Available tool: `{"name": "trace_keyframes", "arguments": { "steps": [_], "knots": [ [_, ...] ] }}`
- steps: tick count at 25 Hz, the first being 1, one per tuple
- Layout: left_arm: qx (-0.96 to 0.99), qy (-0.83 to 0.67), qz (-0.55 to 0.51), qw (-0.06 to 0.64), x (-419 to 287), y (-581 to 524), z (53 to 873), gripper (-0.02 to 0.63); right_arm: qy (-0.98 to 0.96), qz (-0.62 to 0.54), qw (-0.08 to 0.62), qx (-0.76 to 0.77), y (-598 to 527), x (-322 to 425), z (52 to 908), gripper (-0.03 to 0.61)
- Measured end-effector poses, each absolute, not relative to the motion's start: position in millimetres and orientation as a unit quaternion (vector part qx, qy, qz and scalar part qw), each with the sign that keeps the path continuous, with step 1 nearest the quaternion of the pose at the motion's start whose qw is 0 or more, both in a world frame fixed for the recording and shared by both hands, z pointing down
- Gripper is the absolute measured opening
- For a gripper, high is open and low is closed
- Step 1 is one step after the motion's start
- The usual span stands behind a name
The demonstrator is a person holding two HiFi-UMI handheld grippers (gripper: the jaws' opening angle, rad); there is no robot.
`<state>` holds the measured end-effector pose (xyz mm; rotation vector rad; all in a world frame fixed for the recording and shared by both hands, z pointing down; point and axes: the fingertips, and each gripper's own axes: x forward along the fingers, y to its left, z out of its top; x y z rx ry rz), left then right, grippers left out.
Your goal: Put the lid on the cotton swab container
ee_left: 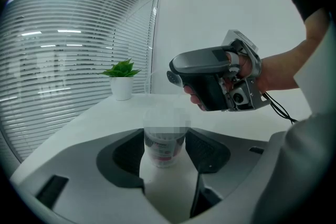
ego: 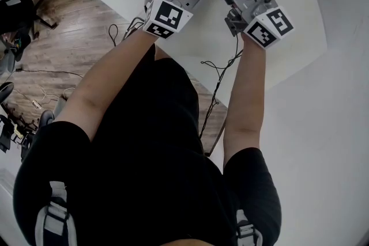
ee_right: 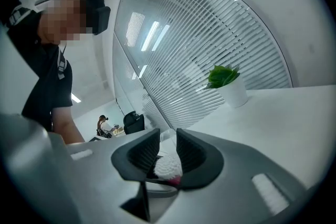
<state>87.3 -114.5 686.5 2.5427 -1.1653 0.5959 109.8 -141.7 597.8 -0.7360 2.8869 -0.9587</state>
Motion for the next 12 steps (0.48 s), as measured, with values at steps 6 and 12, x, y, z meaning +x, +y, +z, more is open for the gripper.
{"name": "trace_keyframes", "arguments": {
  "steps": [6, 12],
  "knots": [
    [0.881, -0.405, 0.202, 0.138, 86, -115, 684, 0.250, 0.924, -0.312, 0.003, -0.218, -130, 102, 598, 0.109],
    [0.882, -0.404, 0.201, 0.133, 85, -113, 682, 0.250, 0.926, -0.309, -0.015, -0.217, -117, 97, 605, 0.109]
  ]
}}
